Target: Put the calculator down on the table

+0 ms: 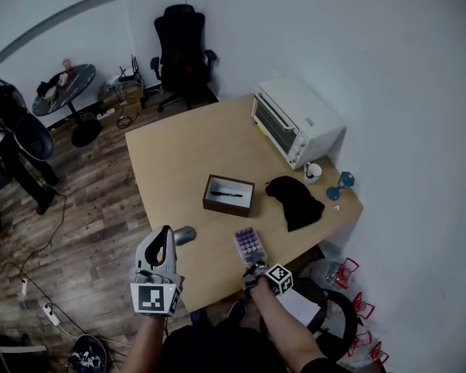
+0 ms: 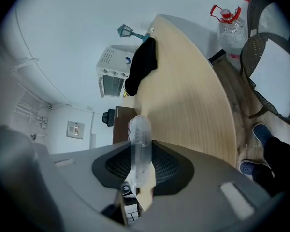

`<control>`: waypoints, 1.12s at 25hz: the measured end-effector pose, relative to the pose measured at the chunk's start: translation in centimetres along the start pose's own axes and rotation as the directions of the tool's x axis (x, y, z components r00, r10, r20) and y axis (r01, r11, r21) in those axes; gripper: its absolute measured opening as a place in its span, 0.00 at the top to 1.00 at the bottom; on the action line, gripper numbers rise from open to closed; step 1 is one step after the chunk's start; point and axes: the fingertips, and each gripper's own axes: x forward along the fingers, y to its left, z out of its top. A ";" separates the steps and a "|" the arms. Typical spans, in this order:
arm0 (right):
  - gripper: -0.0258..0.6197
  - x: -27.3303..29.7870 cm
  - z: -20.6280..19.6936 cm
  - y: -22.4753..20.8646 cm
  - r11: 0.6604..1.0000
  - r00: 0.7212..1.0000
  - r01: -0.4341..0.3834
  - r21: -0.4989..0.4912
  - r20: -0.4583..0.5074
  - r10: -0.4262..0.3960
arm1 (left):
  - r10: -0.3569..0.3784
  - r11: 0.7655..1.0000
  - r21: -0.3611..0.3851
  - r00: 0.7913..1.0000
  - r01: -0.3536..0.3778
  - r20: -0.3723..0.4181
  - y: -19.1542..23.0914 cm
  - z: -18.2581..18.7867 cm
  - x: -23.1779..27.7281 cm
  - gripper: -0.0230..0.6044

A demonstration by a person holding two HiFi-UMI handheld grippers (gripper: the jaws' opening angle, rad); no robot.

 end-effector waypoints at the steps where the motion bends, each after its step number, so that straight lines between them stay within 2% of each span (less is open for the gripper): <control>1: 0.79 0.4 -0.2 -0.3 1.000 1.000 0.004 -0.001 -0.008 -0.004 | 0.000 1.000 0.005 1.000 0.000 -0.003 0.0 0.0 0.0 0.97; 9: 0.79 2.3 -0.7 -1.6 0.999 0.998 0.046 0.007 -0.043 -0.046 | 0.012 1.000 0.007 1.000 -0.012 -0.018 0.3 -0.7 0.0 0.97; 15: 0.79 2.7 -1.0 -1.9 0.999 0.999 0.029 0.027 -0.031 -0.028 | 0.029 1.000 -0.004 0.999 -0.029 -0.022 0.9 -1.0 -0.1 0.97; 20: 0.78 2.9 -1.2 -2.5 0.995 1.000 0.018 0.094 -0.023 -0.016 | 0.019 1.000 0.003 1.000 -0.019 -0.023 0.7 -1.0 0.2 0.97; 28: 0.78 3.3 -1.2 -2.6 0.996 1.000 -0.021 0.086 -0.016 0.023 | 0.022 1.000 0.017 0.999 -0.021 -0.028 1.1 -1.1 0.4 0.97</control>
